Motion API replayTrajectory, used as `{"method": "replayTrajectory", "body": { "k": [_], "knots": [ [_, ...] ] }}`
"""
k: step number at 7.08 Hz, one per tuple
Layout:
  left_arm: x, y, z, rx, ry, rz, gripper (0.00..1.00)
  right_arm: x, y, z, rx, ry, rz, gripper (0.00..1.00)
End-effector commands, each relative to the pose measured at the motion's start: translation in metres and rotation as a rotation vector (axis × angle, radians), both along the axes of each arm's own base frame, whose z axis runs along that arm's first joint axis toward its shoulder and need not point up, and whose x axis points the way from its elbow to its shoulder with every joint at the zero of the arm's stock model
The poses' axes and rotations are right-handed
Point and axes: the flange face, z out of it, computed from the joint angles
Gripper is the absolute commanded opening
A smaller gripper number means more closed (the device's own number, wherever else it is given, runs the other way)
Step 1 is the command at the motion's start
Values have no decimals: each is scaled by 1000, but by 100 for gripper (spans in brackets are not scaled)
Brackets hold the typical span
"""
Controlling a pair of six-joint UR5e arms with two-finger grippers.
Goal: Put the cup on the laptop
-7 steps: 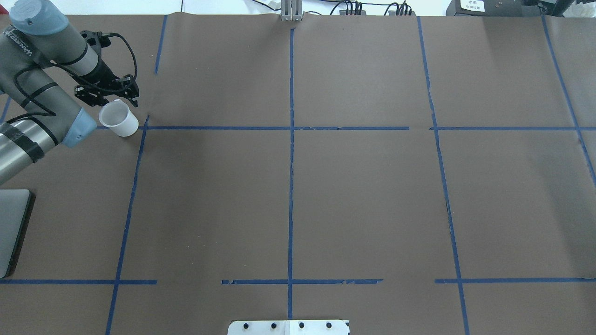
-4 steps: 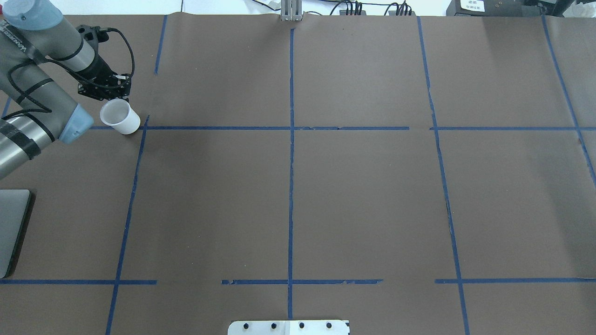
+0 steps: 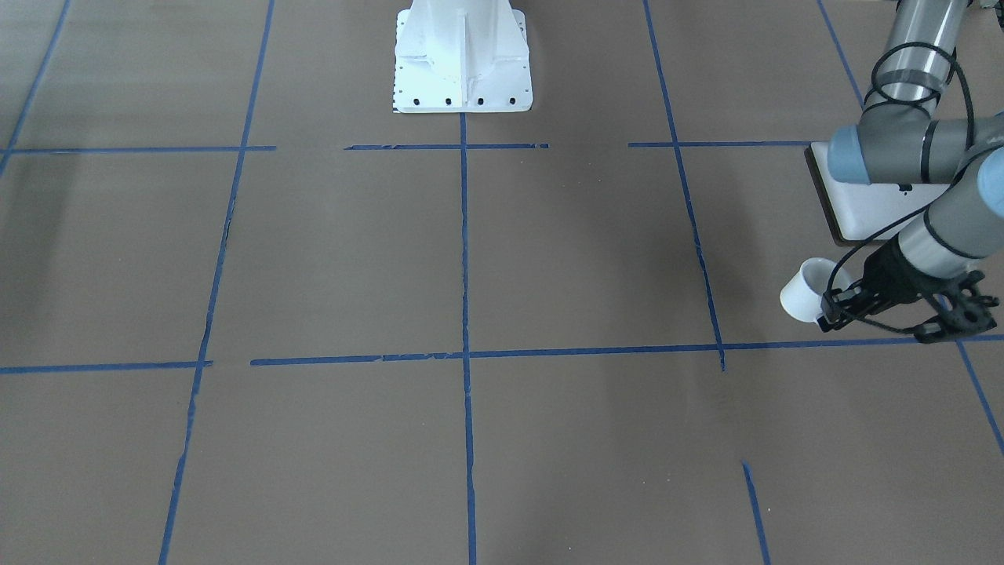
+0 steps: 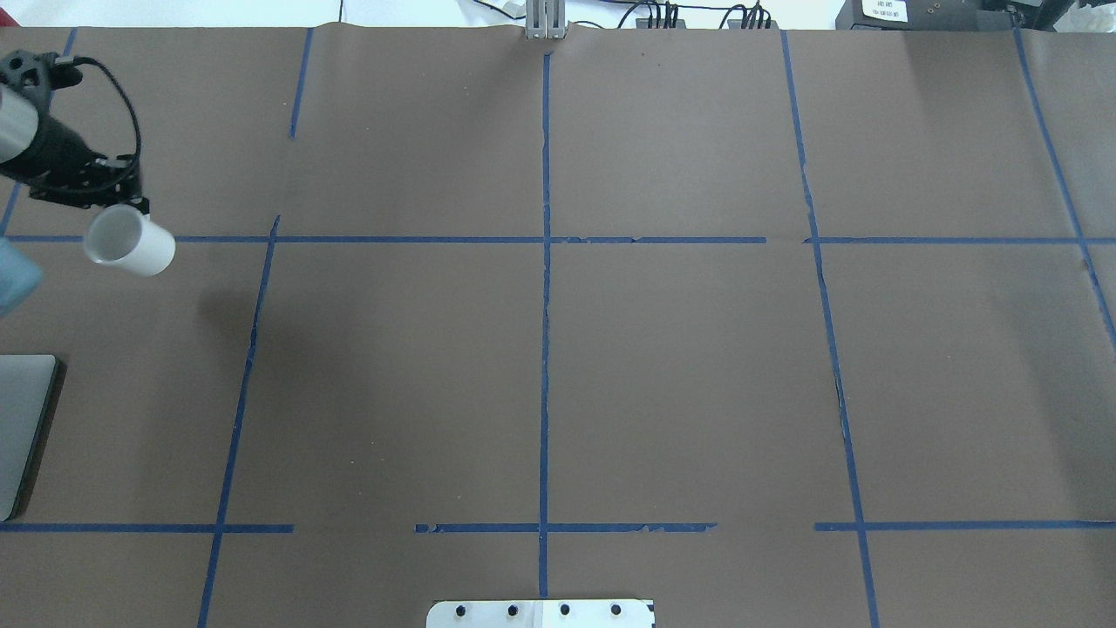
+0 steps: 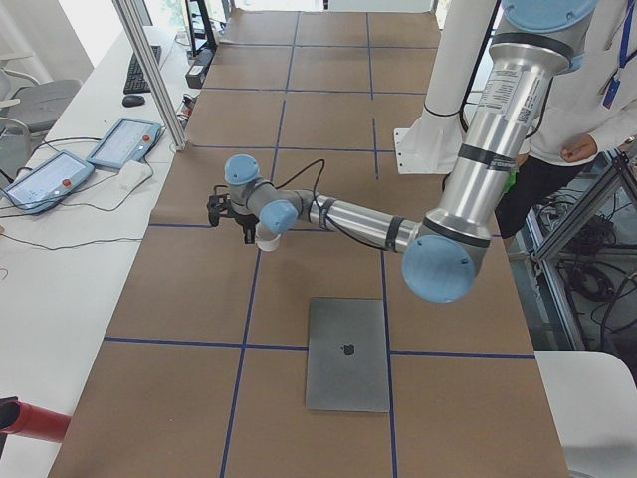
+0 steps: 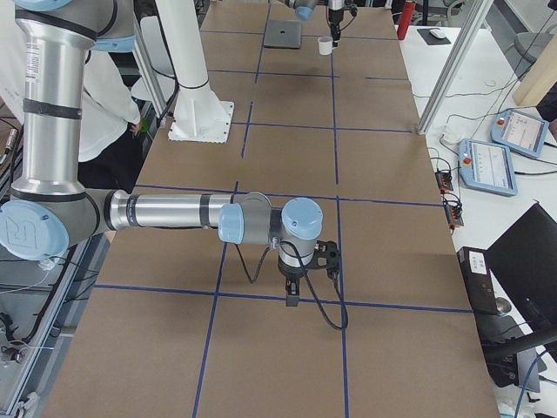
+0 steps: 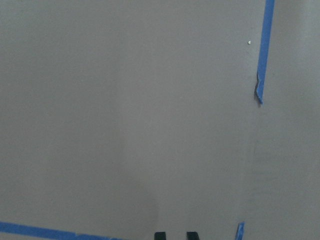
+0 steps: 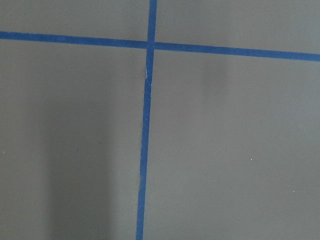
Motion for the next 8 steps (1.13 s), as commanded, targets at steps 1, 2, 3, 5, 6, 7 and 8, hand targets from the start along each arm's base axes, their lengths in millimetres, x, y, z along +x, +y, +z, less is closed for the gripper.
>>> {"method": "replayTrajectory", "body": {
  "k": [1, 2, 3, 5, 6, 7, 8],
  "knots": [
    [-68, 118, 57, 58, -67, 112, 0, 0, 0, 0, 0, 1, 0, 100],
    [-94, 155, 95, 53, -97, 137, 0, 0, 0, 0, 0, 1, 0, 100],
    [-112, 188, 126, 81, -100, 146, 0, 0, 0, 0, 0, 0, 0, 100],
    [-122, 209, 193, 88, -104, 148, 0, 0, 0, 0, 0, 0, 0, 100],
    [-123, 210, 200, 101, -99, 146, 0, 0, 0, 0, 1, 0, 0, 100],
    [-123, 209, 202, 104, -103, 145, 0, 0, 0, 0, 0, 0, 0, 100],
    [-122, 209, 208, 96, -104, 147, 0, 0, 0, 0, 0, 0, 0, 100]
  ]
}}
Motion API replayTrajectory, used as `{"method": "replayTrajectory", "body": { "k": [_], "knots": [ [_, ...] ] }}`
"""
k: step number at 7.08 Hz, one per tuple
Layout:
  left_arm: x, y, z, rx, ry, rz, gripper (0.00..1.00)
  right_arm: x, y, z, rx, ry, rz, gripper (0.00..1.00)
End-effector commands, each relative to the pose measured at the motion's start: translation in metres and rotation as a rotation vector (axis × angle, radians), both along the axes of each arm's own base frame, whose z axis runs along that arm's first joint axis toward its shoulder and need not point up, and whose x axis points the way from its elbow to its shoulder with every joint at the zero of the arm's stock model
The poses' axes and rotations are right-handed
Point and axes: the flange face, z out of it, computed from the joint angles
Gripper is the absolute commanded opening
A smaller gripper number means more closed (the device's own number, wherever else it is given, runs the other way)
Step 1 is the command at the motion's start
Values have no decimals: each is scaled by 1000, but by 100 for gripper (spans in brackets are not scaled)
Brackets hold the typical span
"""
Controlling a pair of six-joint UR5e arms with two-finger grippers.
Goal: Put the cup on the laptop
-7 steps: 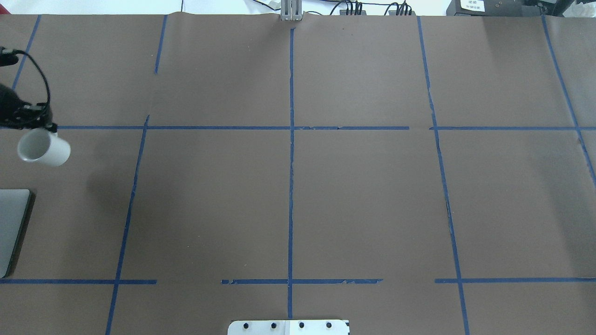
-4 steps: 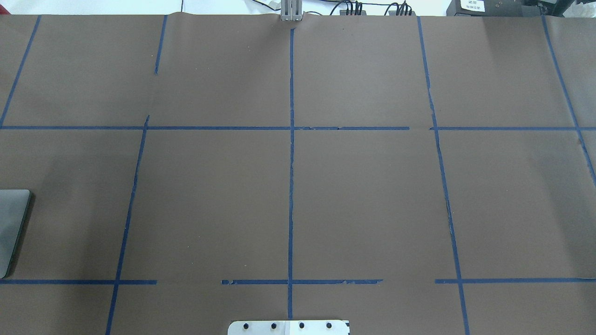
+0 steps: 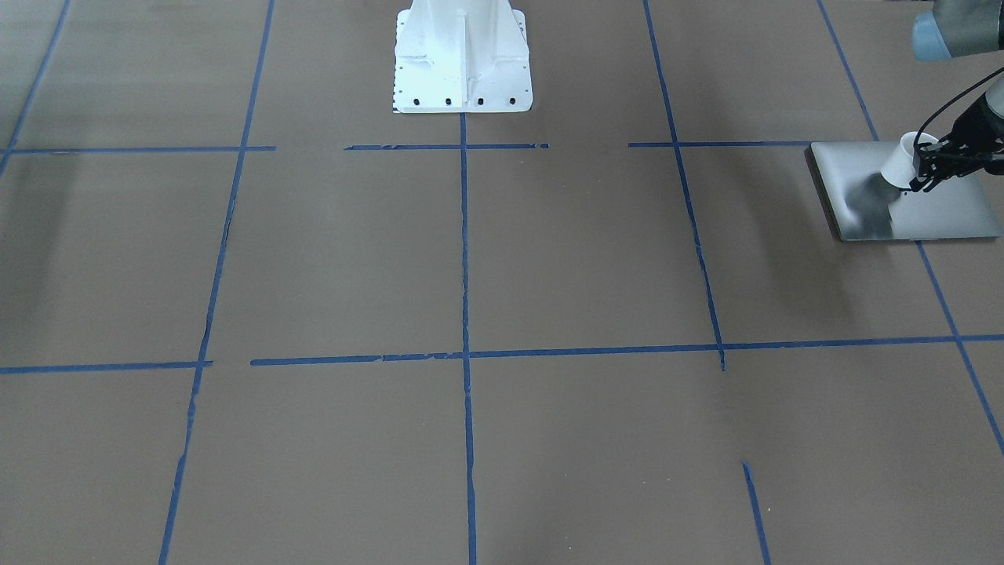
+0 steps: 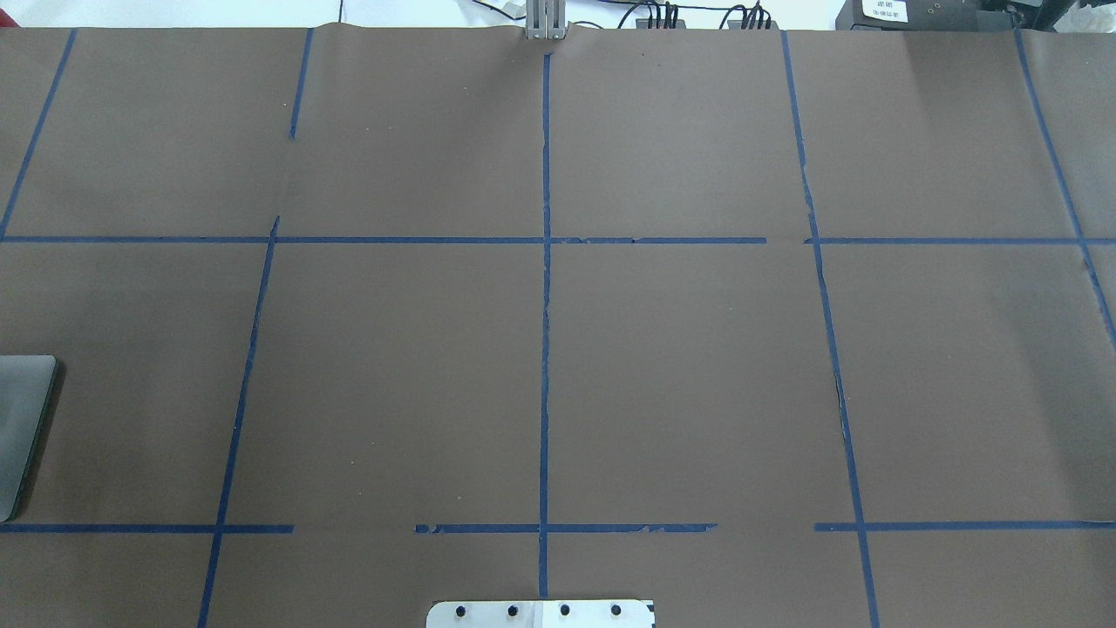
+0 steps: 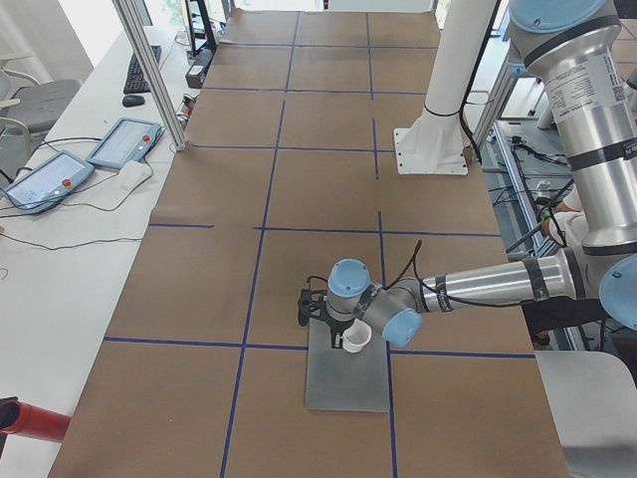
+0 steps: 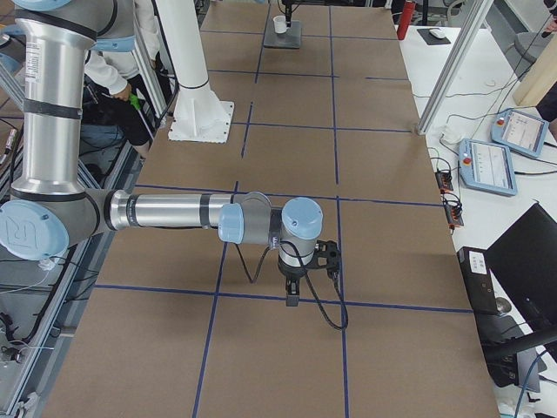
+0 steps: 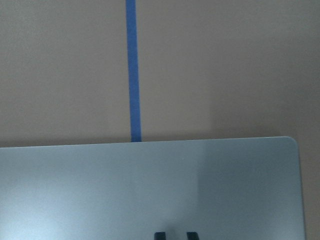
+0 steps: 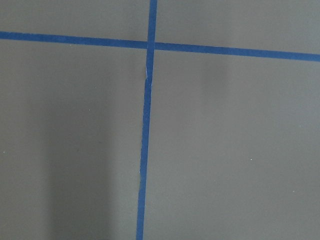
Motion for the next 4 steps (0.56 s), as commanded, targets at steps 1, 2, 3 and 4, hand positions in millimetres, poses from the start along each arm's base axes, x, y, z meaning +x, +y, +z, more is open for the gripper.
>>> {"method": "replayTrajectory", "body": {
  "k": [1, 2, 3, 4],
  "knots": [
    [3, -2, 11, -8, -3, 5, 0, 0, 0, 0, 0, 0, 0, 100],
    [4, -6, 13, -9, -4, 5, 0, 0, 0, 0, 0, 2, 0, 100],
    [6, -10, 12, -6, -4, 4, 0, 0, 0, 0, 1, 0, 0, 100],
    [9, -17, 7, 7, 0, 5, 0, 0, 0, 0, 0, 2, 0, 100]
  ]
}}
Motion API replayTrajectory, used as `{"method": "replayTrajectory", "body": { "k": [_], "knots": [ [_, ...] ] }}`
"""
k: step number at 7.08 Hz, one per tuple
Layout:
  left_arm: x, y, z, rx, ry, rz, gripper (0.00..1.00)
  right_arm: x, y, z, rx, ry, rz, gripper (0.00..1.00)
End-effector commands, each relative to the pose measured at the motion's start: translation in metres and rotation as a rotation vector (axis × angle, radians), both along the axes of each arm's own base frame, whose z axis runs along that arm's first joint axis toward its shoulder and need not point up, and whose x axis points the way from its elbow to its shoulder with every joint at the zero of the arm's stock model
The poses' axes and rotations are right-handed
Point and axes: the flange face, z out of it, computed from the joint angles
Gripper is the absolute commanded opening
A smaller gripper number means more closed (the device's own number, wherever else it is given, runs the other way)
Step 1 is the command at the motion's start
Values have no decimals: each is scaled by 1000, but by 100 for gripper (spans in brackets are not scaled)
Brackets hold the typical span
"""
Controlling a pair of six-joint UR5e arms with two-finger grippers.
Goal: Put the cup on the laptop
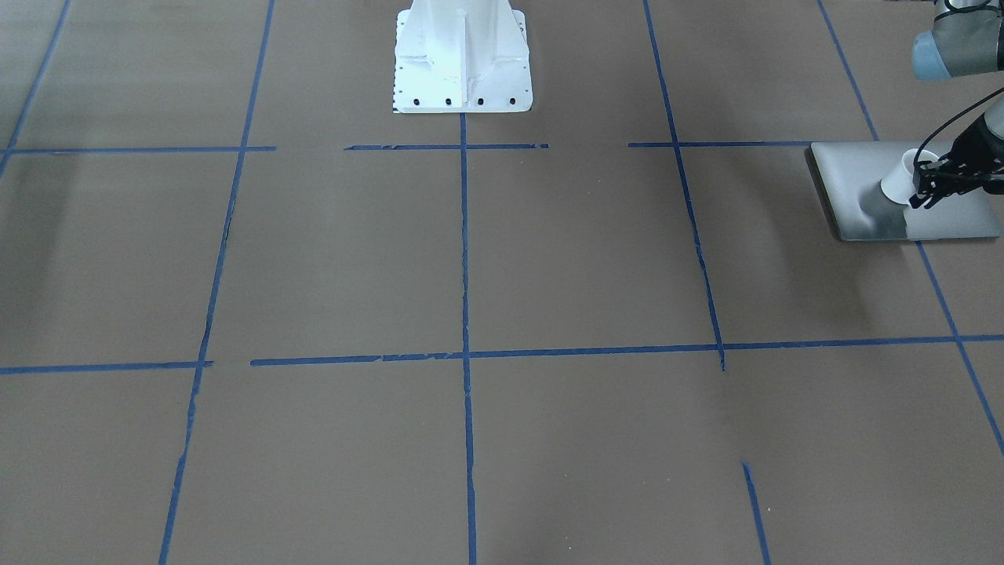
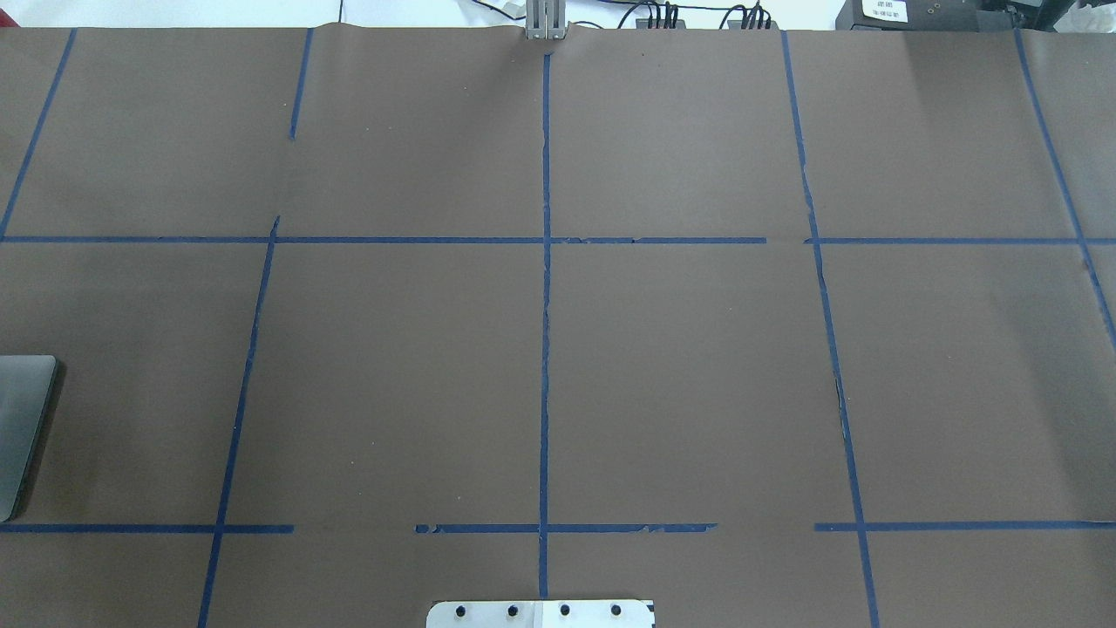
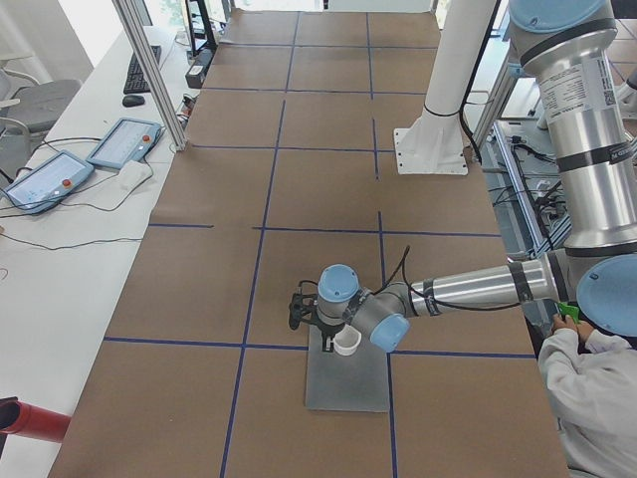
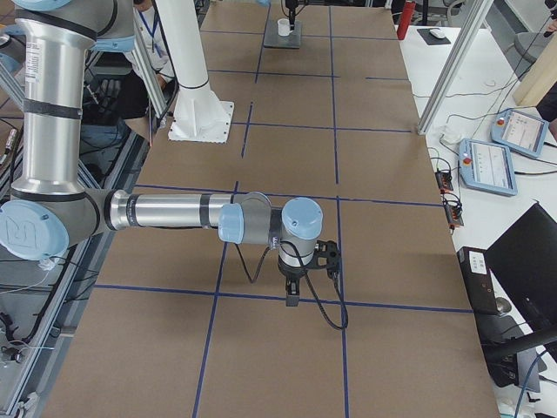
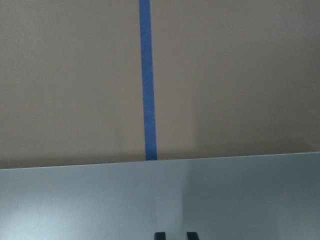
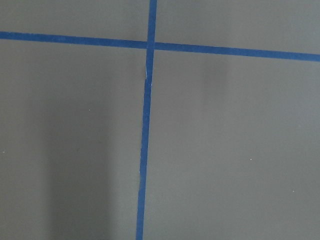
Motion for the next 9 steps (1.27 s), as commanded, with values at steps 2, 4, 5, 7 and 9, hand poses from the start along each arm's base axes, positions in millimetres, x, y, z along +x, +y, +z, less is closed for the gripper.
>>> {"method": "replayTrajectory", "body": {
  "k": [2, 4, 5, 7, 9],
  "knots": [
    [-15, -4, 1, 28, -2, -13, 100, 0, 0, 0, -1, 0, 0, 100],
    [-69, -18, -3, 121, -20, -63, 100, 0, 0, 0, -1, 0, 0, 100],
    [-88, -26, -2, 119, -41, -64, 100, 0, 0, 0, 1, 0, 0, 100],
    [-163, -73, -16, 130, -115, -35, 100, 0, 0, 0, -1, 0, 0, 100],
    [-243, -99, -40, 75, -138, -4, 100, 0, 0, 0, 1, 0, 0, 100]
  ]
}}
